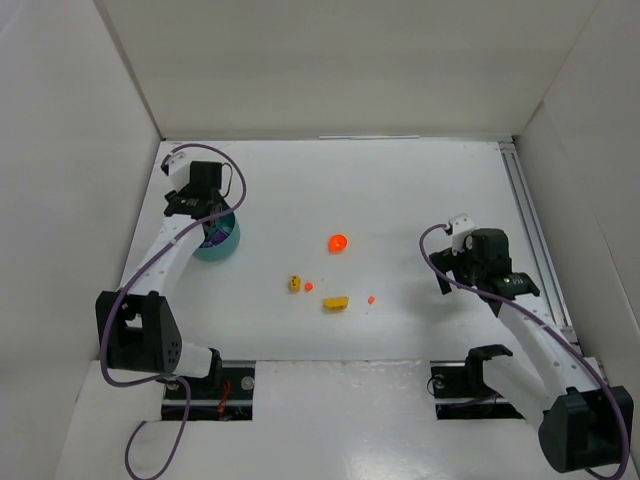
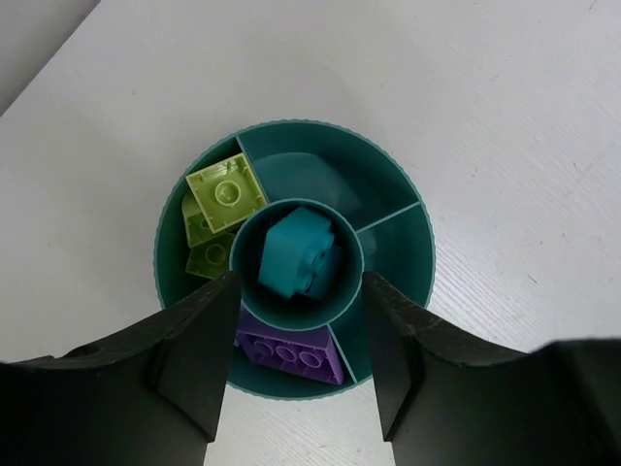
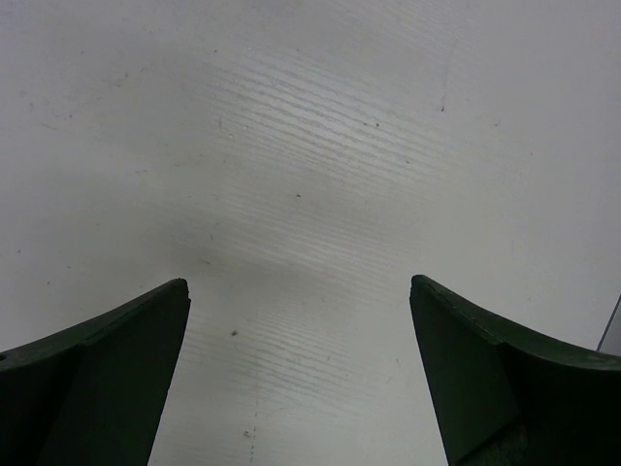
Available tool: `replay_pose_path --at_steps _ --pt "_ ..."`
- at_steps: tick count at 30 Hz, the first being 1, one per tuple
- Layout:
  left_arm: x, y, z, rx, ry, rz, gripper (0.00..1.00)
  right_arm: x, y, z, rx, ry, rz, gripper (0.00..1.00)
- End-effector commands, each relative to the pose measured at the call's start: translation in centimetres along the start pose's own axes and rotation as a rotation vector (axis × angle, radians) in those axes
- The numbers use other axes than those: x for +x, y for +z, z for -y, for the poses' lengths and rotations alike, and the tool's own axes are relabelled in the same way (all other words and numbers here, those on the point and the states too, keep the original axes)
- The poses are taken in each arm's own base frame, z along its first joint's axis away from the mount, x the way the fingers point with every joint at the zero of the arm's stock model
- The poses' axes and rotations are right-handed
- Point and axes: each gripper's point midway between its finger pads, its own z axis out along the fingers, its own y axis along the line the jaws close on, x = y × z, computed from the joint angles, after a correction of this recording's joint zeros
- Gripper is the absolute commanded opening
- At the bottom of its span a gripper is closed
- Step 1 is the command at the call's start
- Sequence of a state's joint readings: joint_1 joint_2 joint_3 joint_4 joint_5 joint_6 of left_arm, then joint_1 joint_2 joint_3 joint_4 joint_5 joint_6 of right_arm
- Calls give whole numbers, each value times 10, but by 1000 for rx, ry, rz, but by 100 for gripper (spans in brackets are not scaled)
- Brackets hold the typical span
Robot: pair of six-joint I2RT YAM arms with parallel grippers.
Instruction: Sort the legos into containers by color
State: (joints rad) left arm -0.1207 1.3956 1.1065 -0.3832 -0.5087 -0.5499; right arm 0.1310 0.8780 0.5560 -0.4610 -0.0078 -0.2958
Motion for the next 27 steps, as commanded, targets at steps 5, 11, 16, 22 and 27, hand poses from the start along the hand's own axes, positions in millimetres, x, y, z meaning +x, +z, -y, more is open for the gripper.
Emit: replay_pose_path --at_steps 5,11,16,22,27 --pt "-13 -24 1 67 -73 25 58 -26 -6 6 12 -9 90 100" --pt "17 -67 57 407 -16 -12 100 -28 -6 0 -27 -33 111 100" --pt "83 -106 97 560 129 -105 100 -31 -6 -3 -44 -44 126 100" --pt "176 -115 101 555 315 -261 74 -31 -8 -6 -58 -58 141 100" --pt "218 -124 100 572 421 -313 60 -33 -7 -5 -56 -58 148 100"
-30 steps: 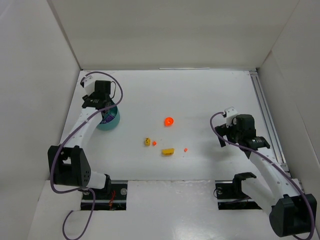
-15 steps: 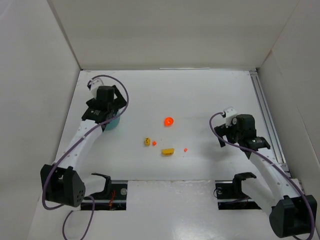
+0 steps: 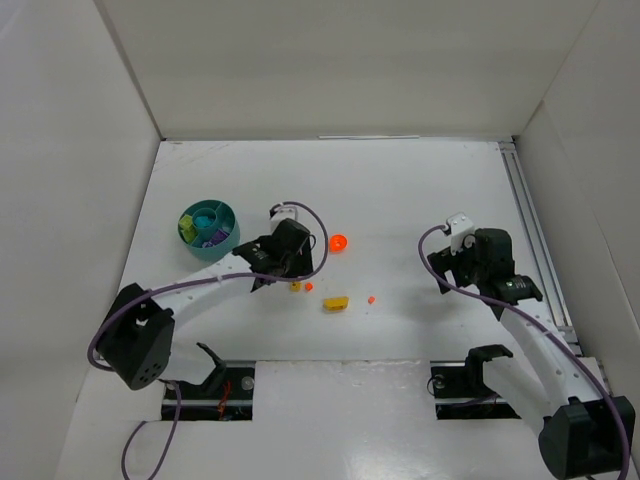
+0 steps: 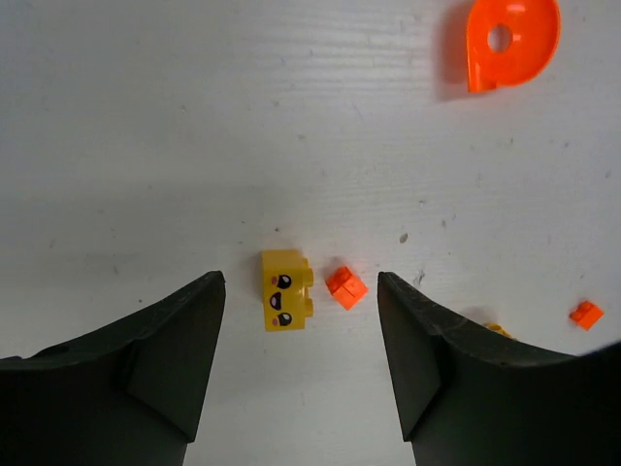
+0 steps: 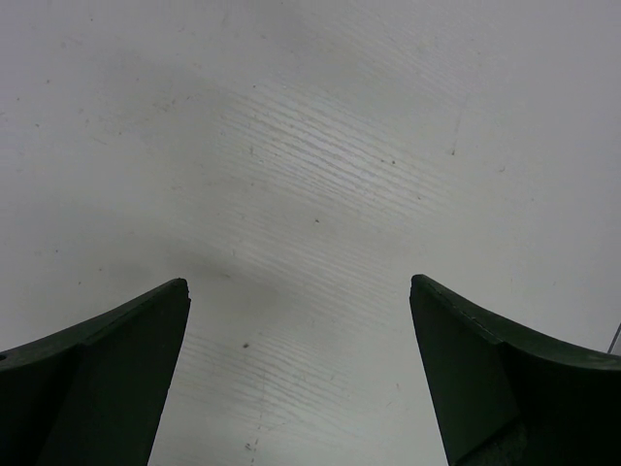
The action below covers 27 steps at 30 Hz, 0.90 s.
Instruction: Sort the legos into containers by color
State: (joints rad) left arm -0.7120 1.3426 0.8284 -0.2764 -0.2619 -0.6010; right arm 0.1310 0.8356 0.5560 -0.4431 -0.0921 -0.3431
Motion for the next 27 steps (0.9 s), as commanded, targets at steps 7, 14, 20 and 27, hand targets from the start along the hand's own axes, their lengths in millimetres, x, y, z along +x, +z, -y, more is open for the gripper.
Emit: replay_pose_path --at_steps 7,14,20,27 --pt "36 5 6 29 33 -57 58 -17 -1 6 17 -10 64 100" --pt "47 17 -6 -32 10 -67 44 -20 -4 9 34 -12 78 100" --pt "48 19 -8 -39 -8 -60 36 -16 -1 8 27 -10 59 100" --pt "44 22 -8 -51 13 -45 35 -16 -1 8 27 -10 59 100"
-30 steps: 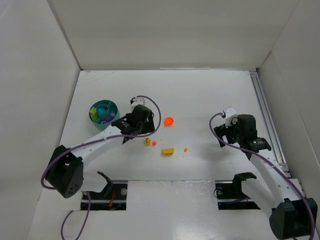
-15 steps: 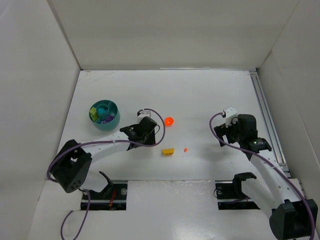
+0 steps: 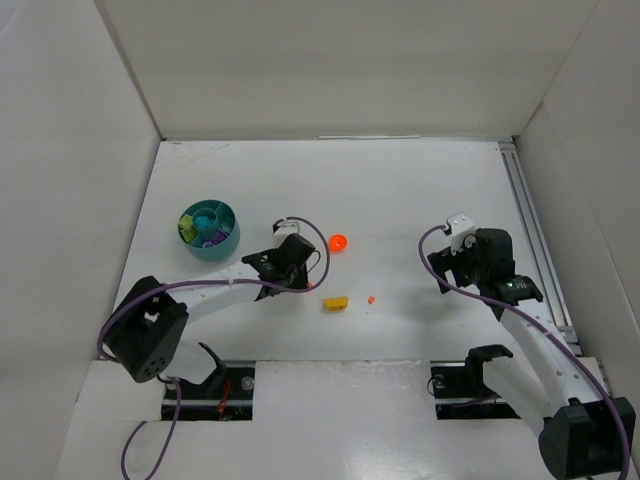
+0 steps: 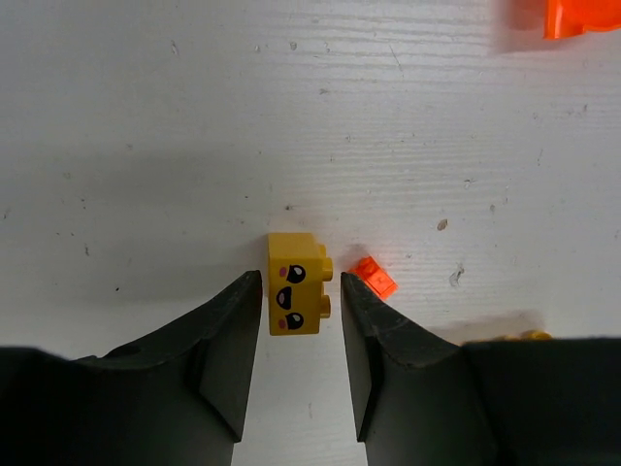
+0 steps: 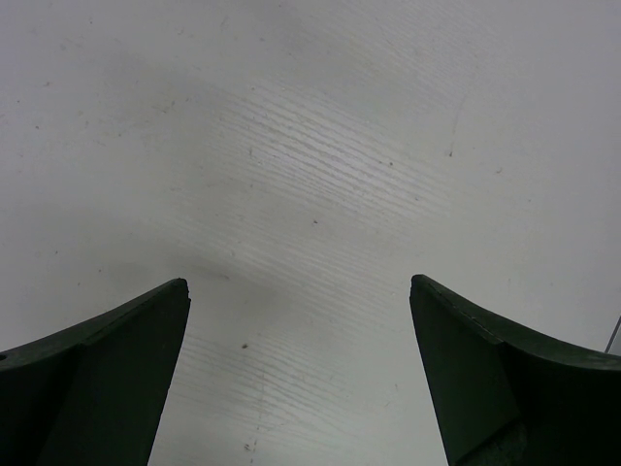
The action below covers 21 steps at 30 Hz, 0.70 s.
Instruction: Sort the legos into containers by color
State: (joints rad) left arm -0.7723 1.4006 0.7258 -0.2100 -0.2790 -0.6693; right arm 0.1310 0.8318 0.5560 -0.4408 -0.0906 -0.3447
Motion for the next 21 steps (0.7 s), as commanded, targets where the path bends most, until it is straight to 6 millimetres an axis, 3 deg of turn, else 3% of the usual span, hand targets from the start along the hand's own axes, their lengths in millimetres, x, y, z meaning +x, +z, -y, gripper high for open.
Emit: replay_pose_path --at_steps 1,7,12,16,19,20,21 --pt "-5 4 0 -16 3 24 35 -15 0 7 24 -8 54 100" --pt "-2 10 -5 -58 9 6 19 -15 0 7 24 -8 54 100" --pt "-20 -4 -3 -58 -28 63 16 -15 0 7 24 -8 54 100" --pt "-62 -24 -7 -70 -92 165 16 -15 0 7 24 -8 54 100" --pt "-100 -29 -34 -157 -146 237 17 -15 0 7 24 -8 54 100" --pt "-121 -36 -35 -153 -158 273 17 -15 0 7 24 -8 54 100" --pt "-138 -37 -49 -179 -190 300 17 -15 0 7 24 -8 54 100"
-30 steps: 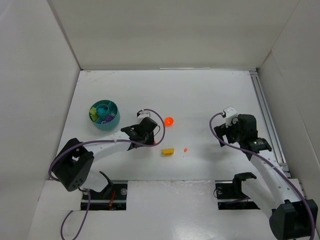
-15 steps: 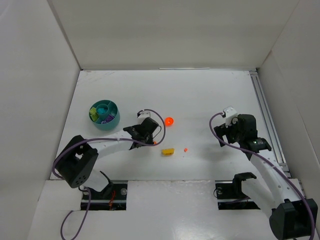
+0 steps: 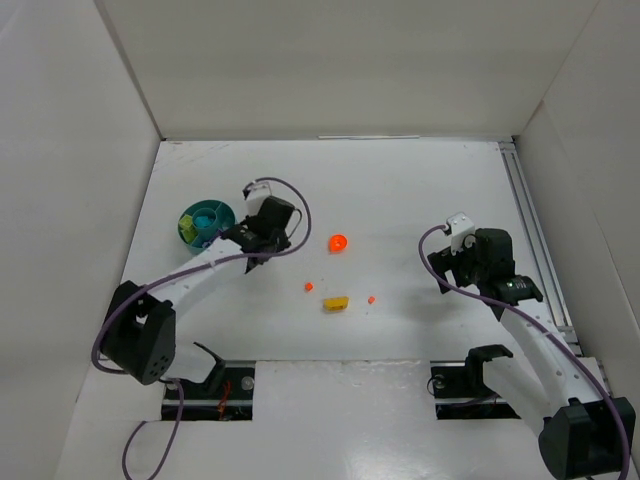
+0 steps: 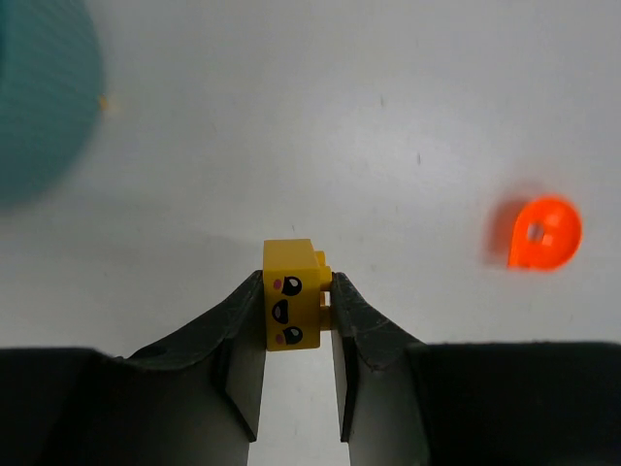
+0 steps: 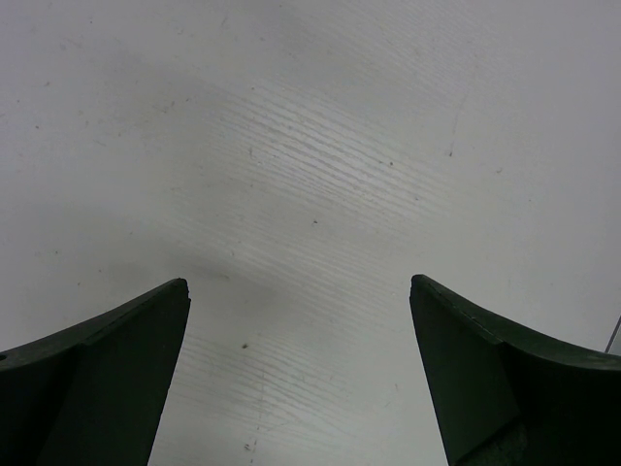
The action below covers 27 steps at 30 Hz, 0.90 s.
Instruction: Sort the legos into containers by color
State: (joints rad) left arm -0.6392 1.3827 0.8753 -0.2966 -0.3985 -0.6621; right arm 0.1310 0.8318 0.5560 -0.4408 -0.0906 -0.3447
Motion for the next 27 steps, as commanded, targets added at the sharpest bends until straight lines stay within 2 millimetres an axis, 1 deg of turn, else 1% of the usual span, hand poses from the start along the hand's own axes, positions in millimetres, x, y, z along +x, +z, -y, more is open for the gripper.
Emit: replay_pose_path --at_steps 1,2,3,4,5,6,7,8,10,11,12,13,14,15,17,19,20,22,23,24,26,27 --pt "-75 -11 -18 -41 -86 154 18 -15 0 7 24 -8 54 100" --pt "-92 -12 -20 -41 -105 172 18 -13 1 7 21 -7 45 100" --pt "-108 -10 -36 -73 -127 199 18 -13 1 7 21 -7 45 100" --pt "-116 -6 -45 -96 -135 204 18 -13 1 8 30 -7 42 100" --pt "-122 -2 -49 -97 -138 202 18 -13 1 8 30 -7 42 100" --pt "-135 -2 -52 -96 -145 220 18 -13 1 8 30 -7 42 100" --pt "-144 2 -69 -126 -155 224 18 -13 1 8 30 -7 42 100" --pt "-150 1 -71 -117 -160 227 18 -13 1 8 30 -7 42 100" --pt "-158 7 -84 -143 -178 226 18 -13 1 8 30 -7 42 100" --pt "-159 8 -88 -151 -170 226 18 -11 3 8 26 -6 32 100" --pt "-159 8 -88 -151 -170 226 18 -11 3 8 26 -6 32 100" --pt "-158 11 -93 -165 -175 218 18 -9 4 9 31 -5 19 100" --pt "-159 12 -97 -173 -182 220 20 -11 5 10 31 -5 19 100" --pt "-159 12 -95 -165 -182 216 20 -11 5 10 31 -5 19 100" --pt "-157 19 -104 -182 -182 197 21 -11 5 10 31 -5 19 100" --pt "-154 22 -103 -177 -170 184 22 -11 5 10 31 -5 19 100" --pt "-158 21 -102 -173 -173 192 22 -11 5 10 31 -5 19 100" --pt "-156 24 -101 -176 -179 185 29 -11 5 10 31 -5 19 100" --pt "-156 23 -103 -186 -180 189 38 -12 3 10 34 -5 28 100" --pt "-154 23 -104 -190 -177 181 38 -12 3 10 34 -5 28 100" --pt "-156 20 -104 -186 -180 189 38 -12 3 10 34 -5 28 100" --pt "-156 20 -104 -186 -180 189 43 -12 3 10 34 -5 28 100"
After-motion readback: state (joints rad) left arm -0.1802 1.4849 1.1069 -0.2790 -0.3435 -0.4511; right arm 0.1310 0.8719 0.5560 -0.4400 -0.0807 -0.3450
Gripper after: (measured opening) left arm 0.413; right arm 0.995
